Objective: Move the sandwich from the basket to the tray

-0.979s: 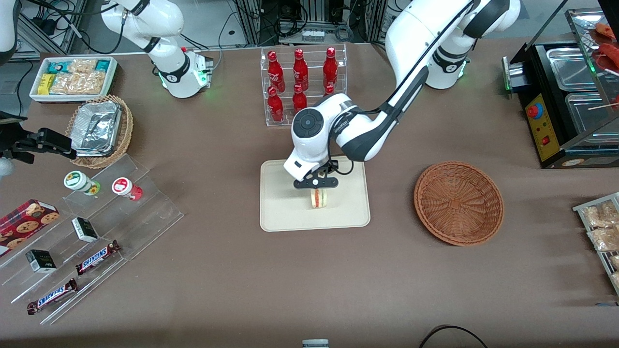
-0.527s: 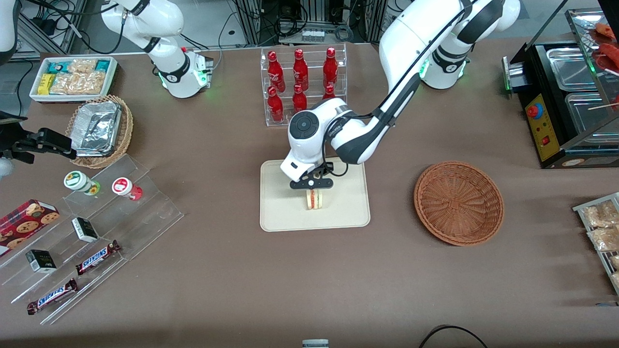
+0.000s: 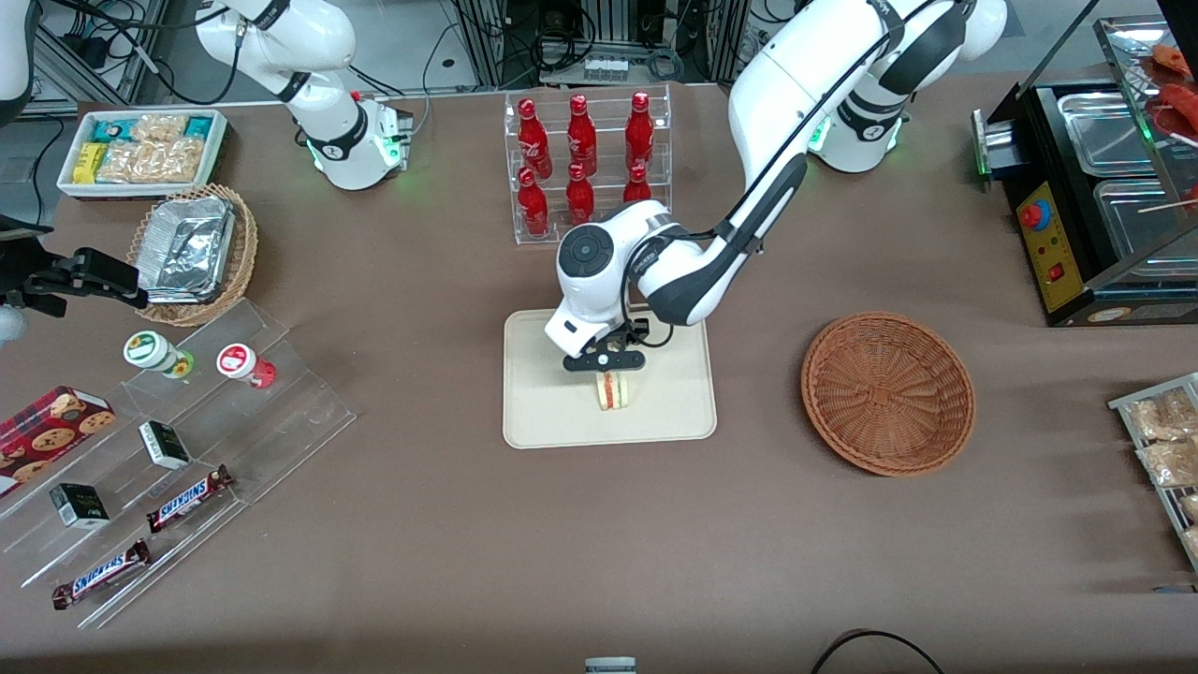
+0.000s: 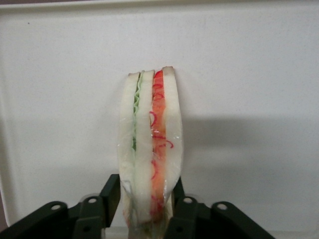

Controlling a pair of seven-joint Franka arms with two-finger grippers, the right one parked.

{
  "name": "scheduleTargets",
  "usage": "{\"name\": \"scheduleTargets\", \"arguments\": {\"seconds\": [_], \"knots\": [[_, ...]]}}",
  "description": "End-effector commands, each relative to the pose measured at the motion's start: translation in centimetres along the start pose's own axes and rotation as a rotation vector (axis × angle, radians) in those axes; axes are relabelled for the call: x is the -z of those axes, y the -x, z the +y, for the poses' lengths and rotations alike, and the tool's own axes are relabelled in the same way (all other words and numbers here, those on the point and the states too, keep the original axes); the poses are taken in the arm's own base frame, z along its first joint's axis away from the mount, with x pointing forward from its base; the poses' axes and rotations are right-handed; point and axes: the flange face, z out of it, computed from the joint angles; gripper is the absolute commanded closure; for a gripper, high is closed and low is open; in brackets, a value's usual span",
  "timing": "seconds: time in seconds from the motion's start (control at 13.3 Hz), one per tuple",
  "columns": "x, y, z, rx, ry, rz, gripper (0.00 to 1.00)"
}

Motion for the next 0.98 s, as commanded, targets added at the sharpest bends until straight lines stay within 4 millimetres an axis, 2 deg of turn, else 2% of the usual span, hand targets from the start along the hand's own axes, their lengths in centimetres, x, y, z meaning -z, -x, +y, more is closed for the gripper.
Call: {"name": "scheduleTargets", "arguments": {"seconds": [0.0, 0.3, 0.45, 0.6, 0.68, 0.75, 0.9], "knots": [[3.4, -0.7, 0.2, 0.025, 0.016, 0.051, 0.00], [12.7, -3.0, -4.7, 0.122, -0.003, 0.049, 0.00], [17.4, -5.9, -10.2, 0.218, 0.010, 0.029, 0.00], [21.9, -6.8, -14.2, 0.266, 0.034, 0.003, 0.00], [24.1, -7.8, -17.4, 0.275, 0.060, -0.017, 0.00], [26.4, -7.9, -20.4, 0.251, 0.061, -0.039, 0.00], [29.5, -8.6, -26.6, 0.223, 0.051, -0.070, 0.00]]}}
